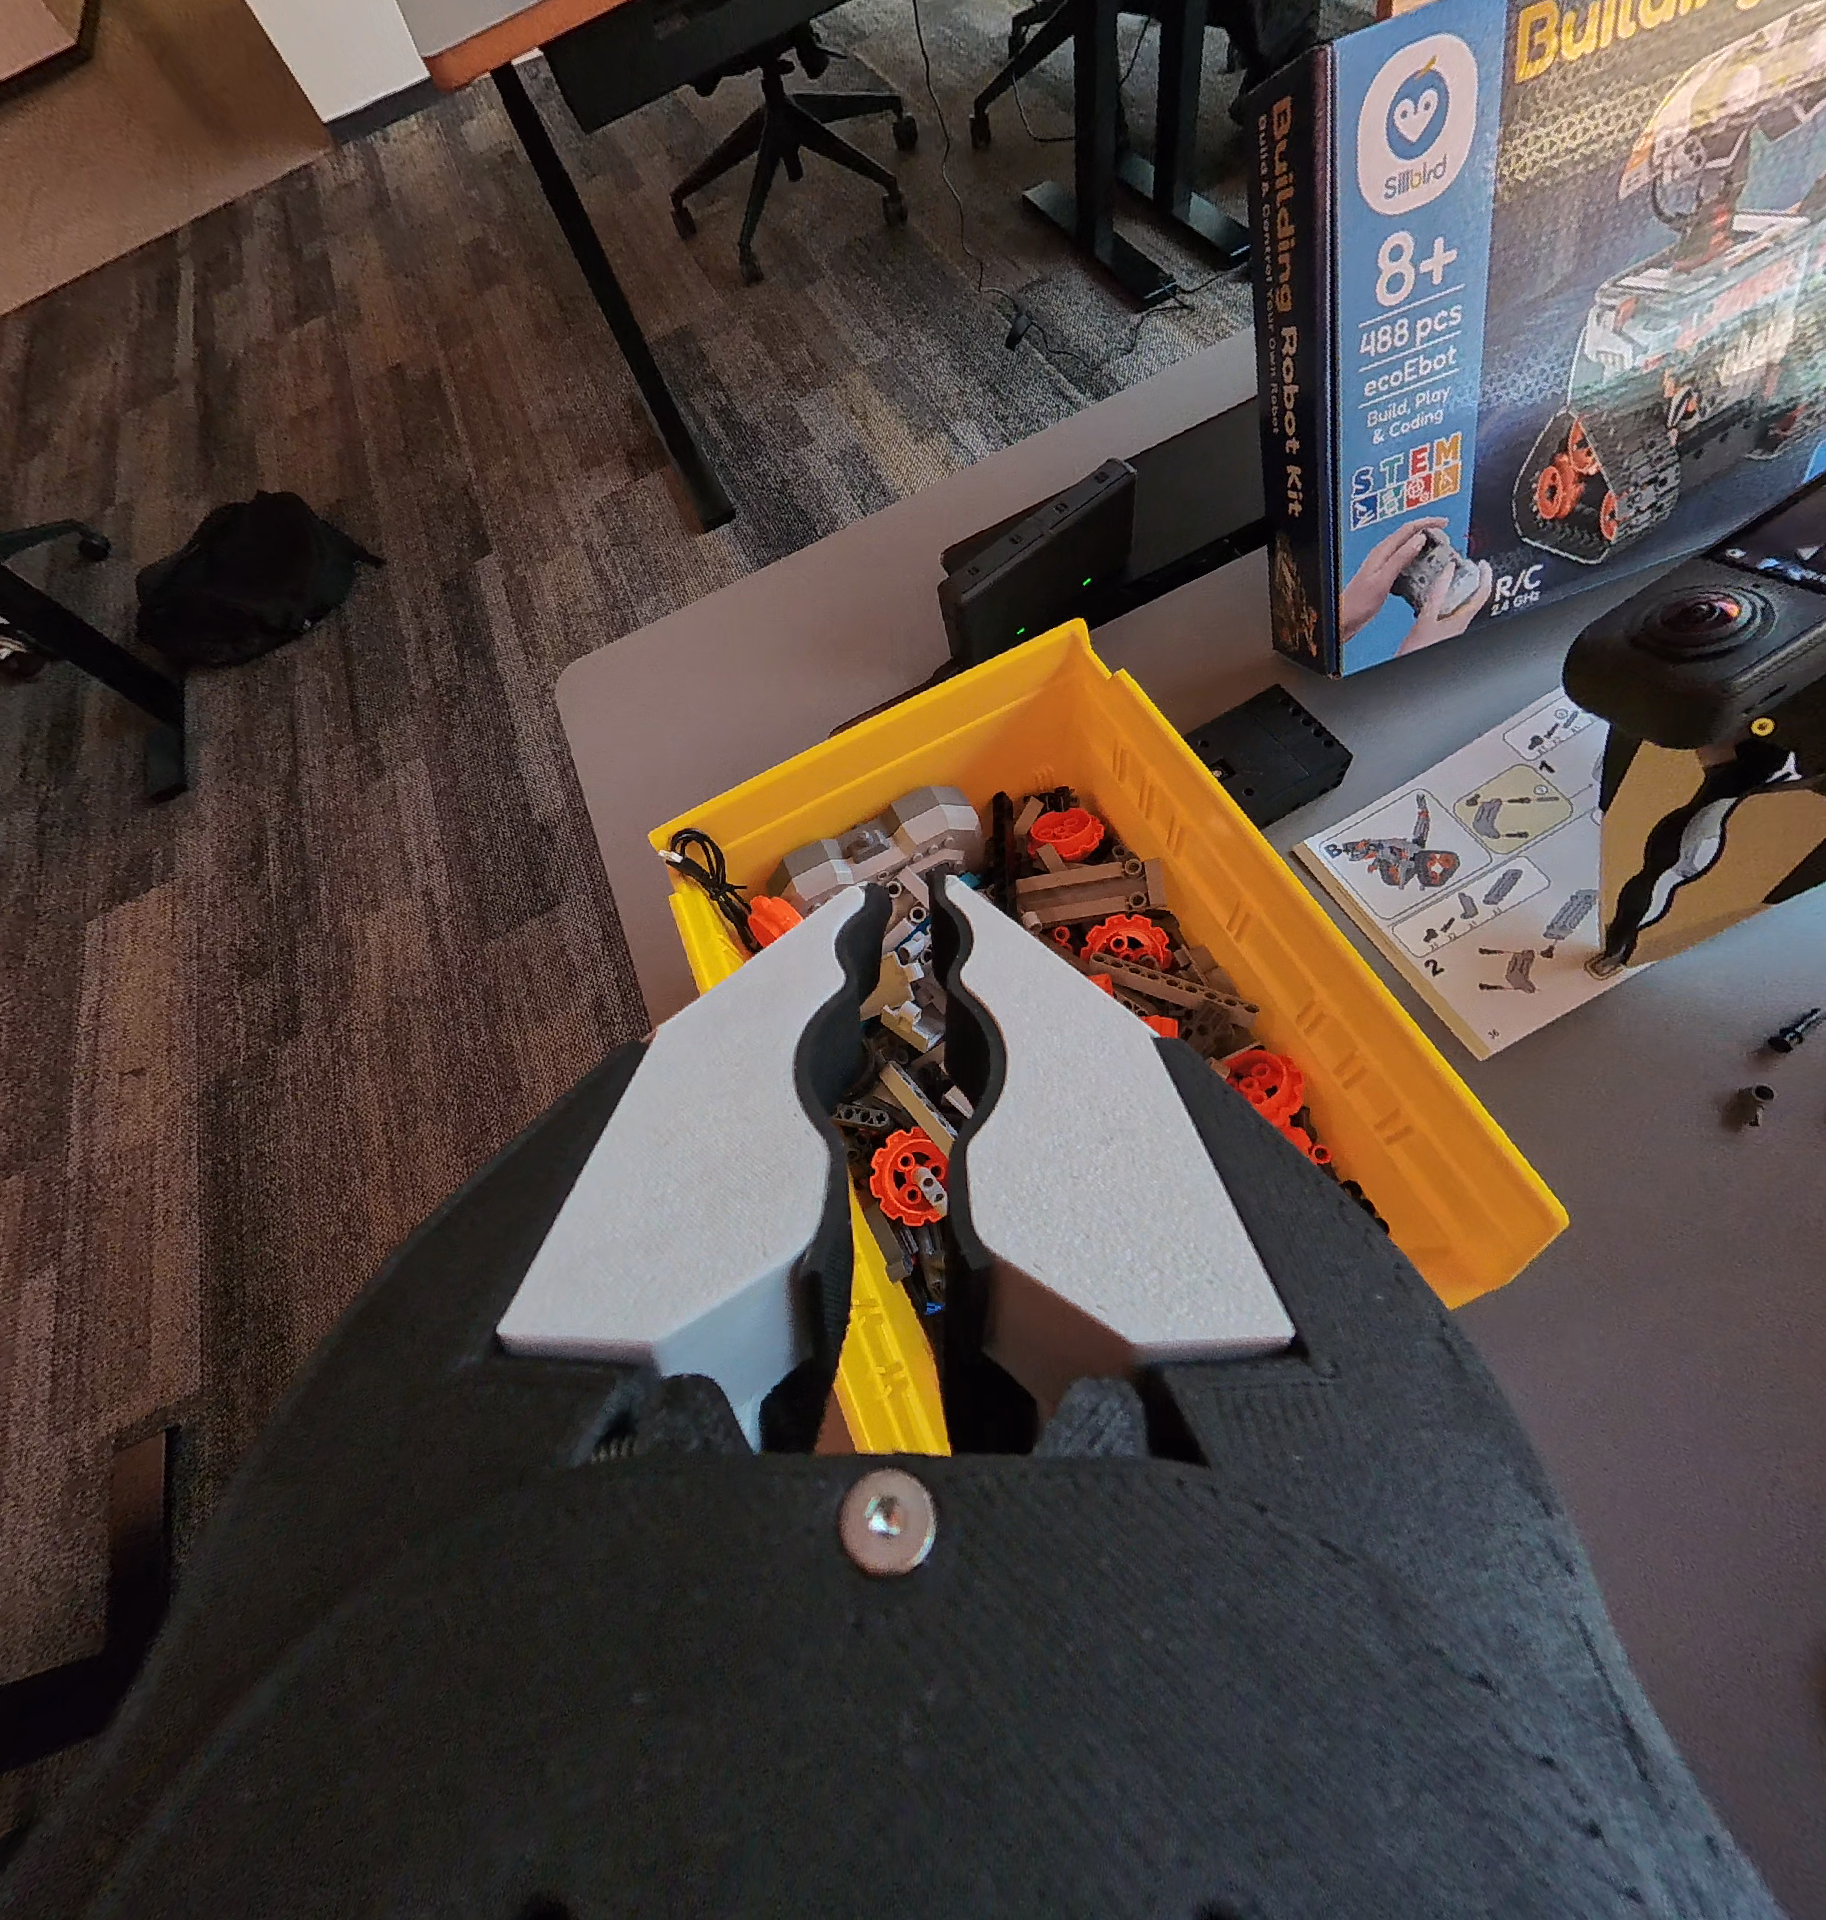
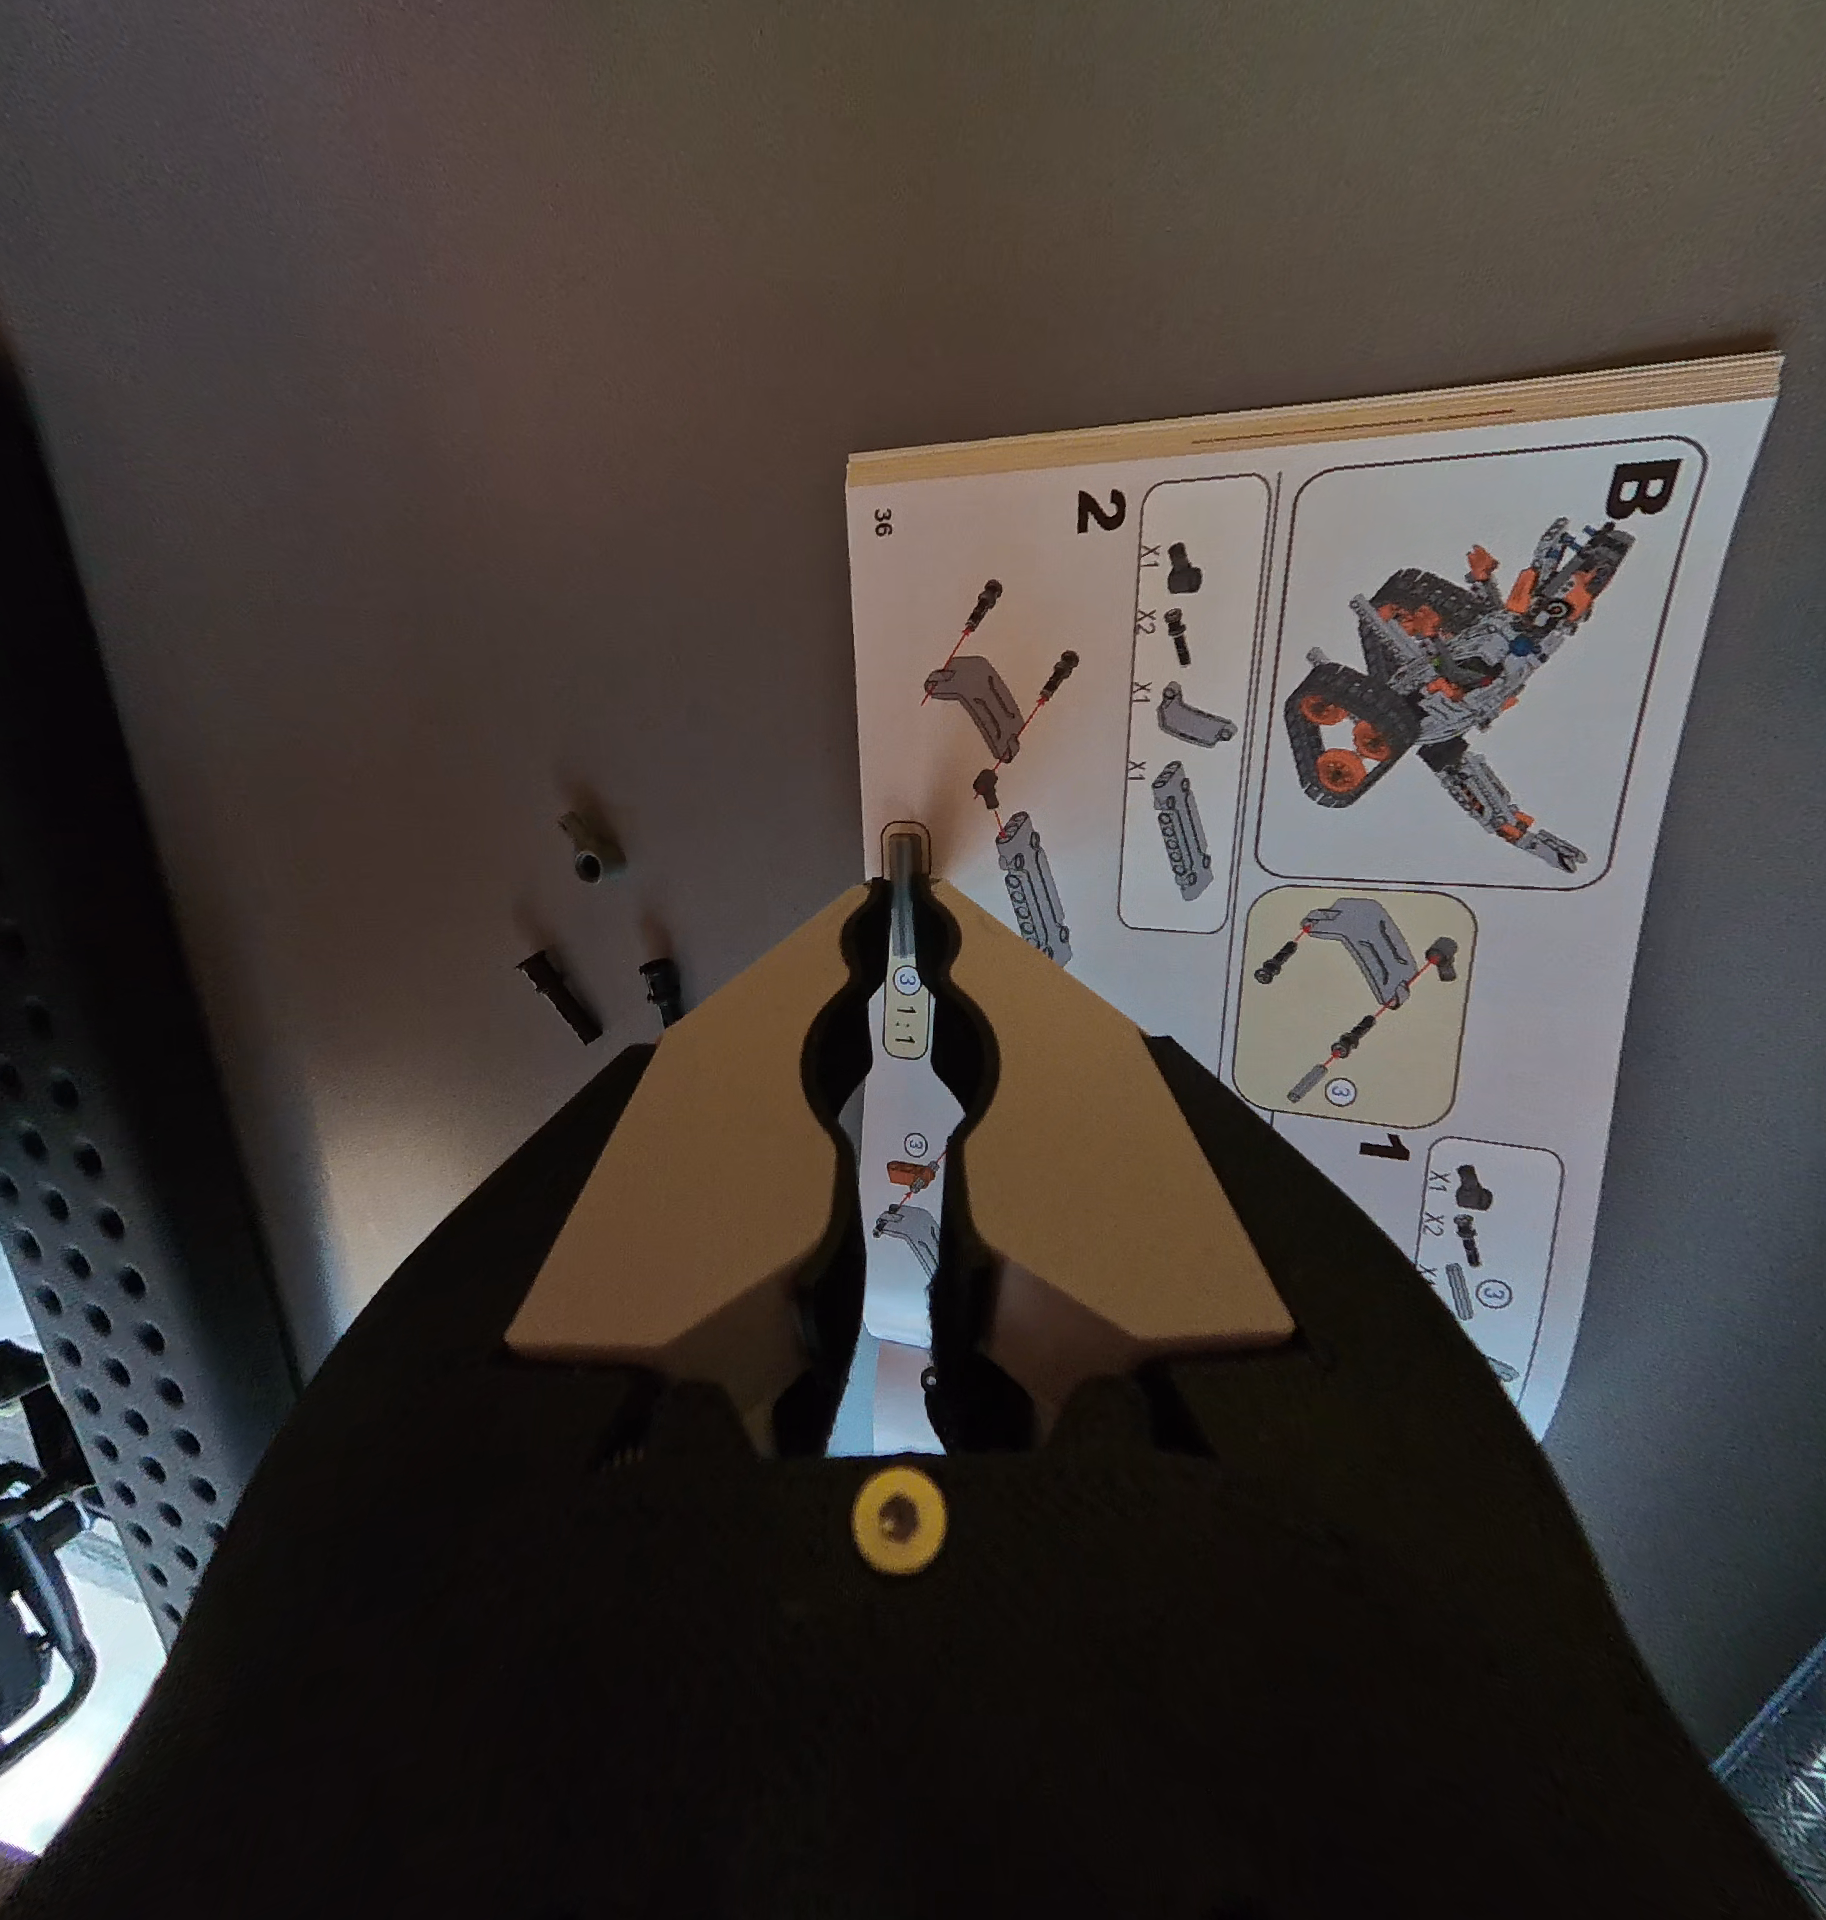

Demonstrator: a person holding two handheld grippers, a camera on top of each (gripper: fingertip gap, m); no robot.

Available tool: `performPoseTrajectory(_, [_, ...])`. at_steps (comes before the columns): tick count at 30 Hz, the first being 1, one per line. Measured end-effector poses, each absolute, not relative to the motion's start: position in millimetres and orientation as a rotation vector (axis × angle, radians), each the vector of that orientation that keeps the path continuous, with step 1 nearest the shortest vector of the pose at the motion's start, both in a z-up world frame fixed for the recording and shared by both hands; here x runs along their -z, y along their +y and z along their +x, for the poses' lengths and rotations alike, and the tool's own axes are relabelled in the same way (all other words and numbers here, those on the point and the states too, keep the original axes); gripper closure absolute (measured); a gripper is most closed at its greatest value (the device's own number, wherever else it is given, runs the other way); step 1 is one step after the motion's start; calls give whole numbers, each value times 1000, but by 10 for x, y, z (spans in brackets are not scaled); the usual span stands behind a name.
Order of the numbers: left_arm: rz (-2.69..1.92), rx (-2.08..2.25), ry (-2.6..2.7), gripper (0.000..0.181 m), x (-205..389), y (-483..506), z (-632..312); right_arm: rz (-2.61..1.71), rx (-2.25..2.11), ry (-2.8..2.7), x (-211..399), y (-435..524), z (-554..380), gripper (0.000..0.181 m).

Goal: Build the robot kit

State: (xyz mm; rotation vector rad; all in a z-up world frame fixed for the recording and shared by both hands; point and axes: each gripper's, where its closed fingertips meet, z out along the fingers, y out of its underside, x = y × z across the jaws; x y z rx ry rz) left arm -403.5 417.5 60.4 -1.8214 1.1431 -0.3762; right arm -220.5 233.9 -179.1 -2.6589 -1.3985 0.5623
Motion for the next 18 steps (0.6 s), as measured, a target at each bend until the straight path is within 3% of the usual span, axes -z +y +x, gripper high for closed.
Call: performPoseTrajectory(18, [-1822,375,1144,174,-607,4161,-4049,-2626,-529,-1428,1787,2351,-2201,178])
